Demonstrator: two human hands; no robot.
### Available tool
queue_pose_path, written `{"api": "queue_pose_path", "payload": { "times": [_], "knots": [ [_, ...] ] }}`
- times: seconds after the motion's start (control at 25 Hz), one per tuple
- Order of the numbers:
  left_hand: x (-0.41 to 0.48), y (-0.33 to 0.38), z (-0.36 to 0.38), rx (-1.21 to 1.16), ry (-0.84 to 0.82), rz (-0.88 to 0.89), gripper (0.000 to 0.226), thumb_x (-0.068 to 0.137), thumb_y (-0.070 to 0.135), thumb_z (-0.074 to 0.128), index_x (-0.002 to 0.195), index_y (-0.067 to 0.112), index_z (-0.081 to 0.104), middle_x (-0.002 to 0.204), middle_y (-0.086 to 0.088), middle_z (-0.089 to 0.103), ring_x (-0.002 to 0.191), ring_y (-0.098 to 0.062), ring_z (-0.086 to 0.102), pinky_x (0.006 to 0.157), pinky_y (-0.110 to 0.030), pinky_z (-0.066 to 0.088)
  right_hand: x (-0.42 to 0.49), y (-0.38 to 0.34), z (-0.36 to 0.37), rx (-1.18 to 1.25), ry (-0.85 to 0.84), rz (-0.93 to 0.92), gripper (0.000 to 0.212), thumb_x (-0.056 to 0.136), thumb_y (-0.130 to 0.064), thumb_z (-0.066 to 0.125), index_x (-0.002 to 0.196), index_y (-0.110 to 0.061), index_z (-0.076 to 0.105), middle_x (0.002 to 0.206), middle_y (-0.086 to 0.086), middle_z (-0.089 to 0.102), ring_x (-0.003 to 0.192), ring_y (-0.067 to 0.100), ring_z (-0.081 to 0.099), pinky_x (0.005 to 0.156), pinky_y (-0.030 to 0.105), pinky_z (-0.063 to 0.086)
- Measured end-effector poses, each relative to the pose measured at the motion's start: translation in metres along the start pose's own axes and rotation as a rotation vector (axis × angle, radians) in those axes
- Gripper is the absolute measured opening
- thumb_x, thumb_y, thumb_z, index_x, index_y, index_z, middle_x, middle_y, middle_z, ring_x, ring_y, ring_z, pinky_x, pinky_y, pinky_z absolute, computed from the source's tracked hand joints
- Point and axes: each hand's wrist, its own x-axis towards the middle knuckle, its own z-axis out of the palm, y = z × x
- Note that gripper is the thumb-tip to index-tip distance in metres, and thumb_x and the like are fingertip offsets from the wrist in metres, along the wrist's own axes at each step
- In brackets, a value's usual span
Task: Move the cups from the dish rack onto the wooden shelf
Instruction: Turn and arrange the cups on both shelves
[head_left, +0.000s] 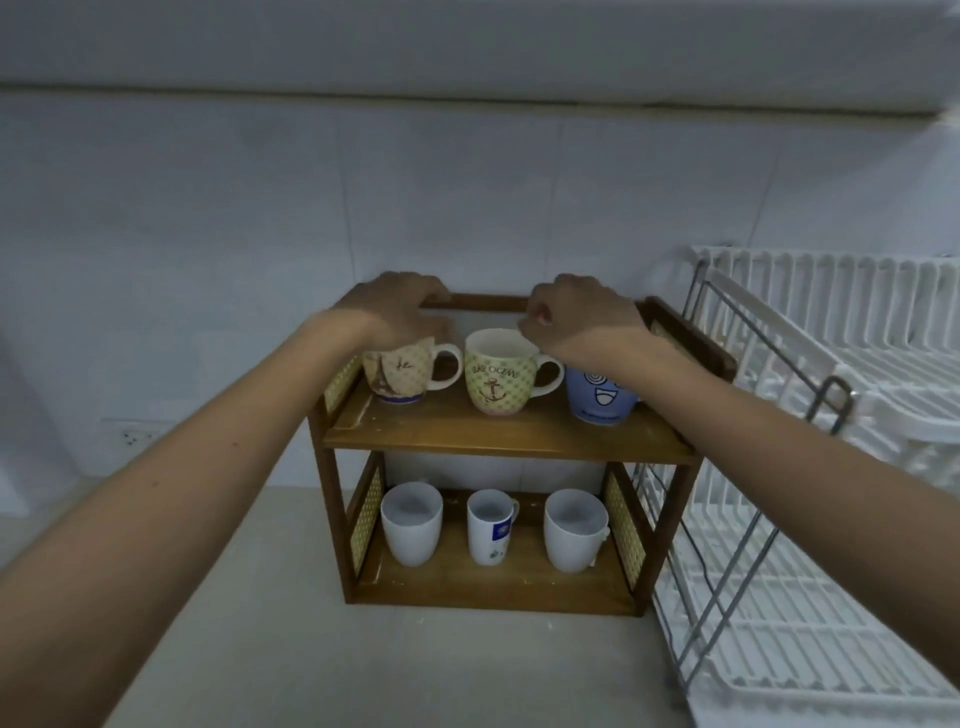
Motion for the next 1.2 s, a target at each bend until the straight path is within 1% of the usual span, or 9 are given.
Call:
{"api": "queue_pose_path", "payload": {
  "times": [0.12, 0.28, 0.4, 0.56, 0.64, 0.72, 0.88, 1.08, 1.2],
  "knots": [
    [-0.051, 0.005, 0.044, -0.187, 0.275, 0.191, 0.011, 0.09, 0.031, 0.056, 0.099, 0.027, 0.062, 0.094, 0.009, 0.065, 0.084, -0.003, 0.06, 0.066, -0.017, 0.047, -0.046, -0.03, 0.044, 0.184, 0.227, -0.216, 0.022, 0.087, -0.03, 0.051, 0.078, -0.015, 0.064, 0.069, 0.001, 0.06, 0.062, 0.021, 0.057, 0.05, 0.027, 0.04],
    [-0.101, -0.007, 0.119, -0.145, 0.054, 0.297, 0.004, 0.086, 0.024, 0.06, 0.087, 0.024, 0.064, 0.075, 0.01, 0.065, 0.066, 0.001, 0.057, 0.059, -0.022, 0.05, -0.096, -0.028, 0.121, 0.112, 0.062, -0.349, 0.019, 0.082, -0.028, 0.053, 0.069, -0.016, 0.058, 0.063, 0.005, 0.064, 0.057, 0.028, 0.061, 0.046, 0.028, 0.038],
    [-0.103, -0.031, 0.172, -0.139, -0.111, 0.103, 0.012, 0.089, 0.027, 0.059, 0.097, 0.022, 0.066, 0.09, 0.003, 0.069, 0.084, -0.012, 0.064, 0.074, -0.037, 0.056, -0.097, -0.021, 0.18, 0.031, -0.296, -0.29, 0.021, 0.086, -0.031, 0.051, 0.101, -0.019, 0.061, 0.103, 0.007, 0.065, 0.093, 0.029, 0.063, 0.065, 0.036, 0.047],
    [-0.074, -0.049, 0.216, 0.016, -0.244, -0.352, 0.069, 0.082, 0.06, 0.053, 0.133, 0.013, 0.049, 0.128, -0.01, 0.059, 0.114, -0.029, 0.058, 0.092, -0.042, 0.05, -0.072, -0.004, 0.232, -0.005, -0.601, -0.137, 0.075, 0.082, -0.034, 0.063, 0.145, -0.034, 0.022, 0.157, 0.002, 0.018, 0.138, 0.031, 0.025, 0.106, 0.047, 0.036],
    [-0.063, -0.047, 0.234, 0.126, -0.377, -0.464, 0.093, 0.075, 0.075, 0.047, 0.139, 0.008, 0.04, 0.136, -0.017, 0.052, 0.116, -0.032, 0.056, 0.092, -0.041, 0.049, -0.058, 0.002, 0.247, 0.013, -0.668, -0.099, 0.085, 0.083, -0.029, 0.064, 0.148, -0.038, 0.01, 0.161, -0.004, 0.004, 0.144, 0.029, 0.014, 0.111, 0.049, 0.03],
    [-0.056, -0.048, 0.244, 0.193, -0.389, -0.476, 0.096, 0.074, 0.075, 0.051, 0.141, 0.008, 0.036, 0.14, -0.019, 0.046, 0.118, -0.035, 0.053, 0.091, -0.041, 0.048, -0.046, 0.004, 0.254, 0.014, -0.717, -0.094, 0.086, 0.084, -0.027, 0.064, 0.149, -0.034, 0.008, 0.16, 0.001, 0.012, 0.142, 0.029, 0.022, 0.11, 0.045, 0.033],
    [-0.047, -0.067, 0.23, 0.154, -0.468, -0.319, 0.082, 0.074, 0.054, 0.068, 0.139, 0.016, 0.036, 0.142, -0.012, 0.042, 0.121, -0.03, 0.049, 0.096, -0.039, 0.047, -0.03, 0.0, 0.255, 0.038, -0.71, -0.119, 0.081, 0.08, -0.034, 0.071, 0.146, -0.022, 0.026, 0.141, 0.011, 0.045, 0.122, 0.03, 0.047, 0.095, 0.038, 0.044],
    [-0.038, -0.069, 0.205, 0.181, -0.698, -0.135, 0.093, 0.078, 0.02, 0.074, 0.151, 0.024, 0.015, 0.153, -0.008, 0.027, 0.136, -0.029, 0.034, 0.103, -0.037, 0.038, -0.029, -0.007, 0.252, 0.033, -0.685, -0.096, 0.076, 0.076, -0.028, 0.076, 0.14, -0.018, 0.037, 0.131, 0.014, 0.054, 0.113, 0.031, 0.055, 0.088, 0.038, 0.05],
    [-0.038, -0.07, 0.202, 0.215, -0.689, -0.133, 0.095, 0.078, 0.02, 0.075, 0.151, 0.026, 0.015, 0.152, -0.008, 0.029, 0.135, -0.03, 0.035, 0.101, -0.037, 0.039, -0.033, -0.009, 0.251, 0.035, -0.674, -0.086, 0.075, 0.077, -0.026, 0.076, 0.141, -0.016, 0.037, 0.132, 0.015, 0.053, 0.114, 0.031, 0.054, 0.091, 0.04, 0.05]
  ]
}}
